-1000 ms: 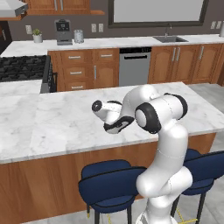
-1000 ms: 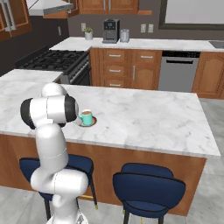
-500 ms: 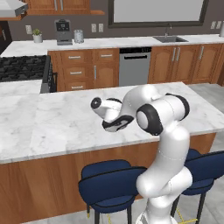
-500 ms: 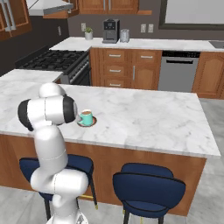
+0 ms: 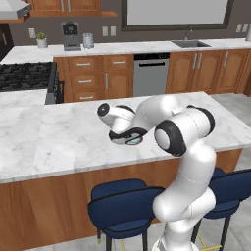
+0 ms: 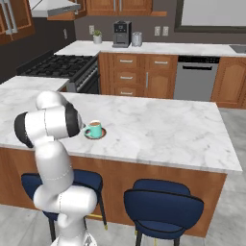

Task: Pick the cup of tea, navigate to the dining table, and place it on the saucer.

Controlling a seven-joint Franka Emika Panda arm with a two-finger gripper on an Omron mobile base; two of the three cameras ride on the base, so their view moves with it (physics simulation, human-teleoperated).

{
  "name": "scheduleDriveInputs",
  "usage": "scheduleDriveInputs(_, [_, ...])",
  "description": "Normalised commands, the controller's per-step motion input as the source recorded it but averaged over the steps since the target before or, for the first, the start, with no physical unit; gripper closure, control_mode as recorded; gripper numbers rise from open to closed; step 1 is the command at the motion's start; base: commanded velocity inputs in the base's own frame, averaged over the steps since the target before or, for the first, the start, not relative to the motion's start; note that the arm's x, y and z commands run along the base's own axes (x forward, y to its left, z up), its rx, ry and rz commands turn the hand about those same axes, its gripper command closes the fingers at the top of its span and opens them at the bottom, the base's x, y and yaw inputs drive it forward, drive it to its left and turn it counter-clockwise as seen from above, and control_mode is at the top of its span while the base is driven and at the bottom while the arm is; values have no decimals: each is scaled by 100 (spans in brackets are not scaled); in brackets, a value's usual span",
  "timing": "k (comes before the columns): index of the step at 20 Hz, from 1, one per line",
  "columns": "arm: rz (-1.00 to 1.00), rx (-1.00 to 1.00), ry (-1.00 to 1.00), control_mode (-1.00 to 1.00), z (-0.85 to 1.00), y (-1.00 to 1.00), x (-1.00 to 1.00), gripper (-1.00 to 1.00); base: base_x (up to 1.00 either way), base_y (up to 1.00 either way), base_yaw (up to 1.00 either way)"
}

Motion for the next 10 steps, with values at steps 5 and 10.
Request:
scheduleDriveInputs(5, [0, 0, 0, -100, 33, 19, -50, -100, 0, 0, 0])
scheduleDriveInputs(10, [0, 0, 0, -100, 33, 12, -66, -100, 0, 0, 0])
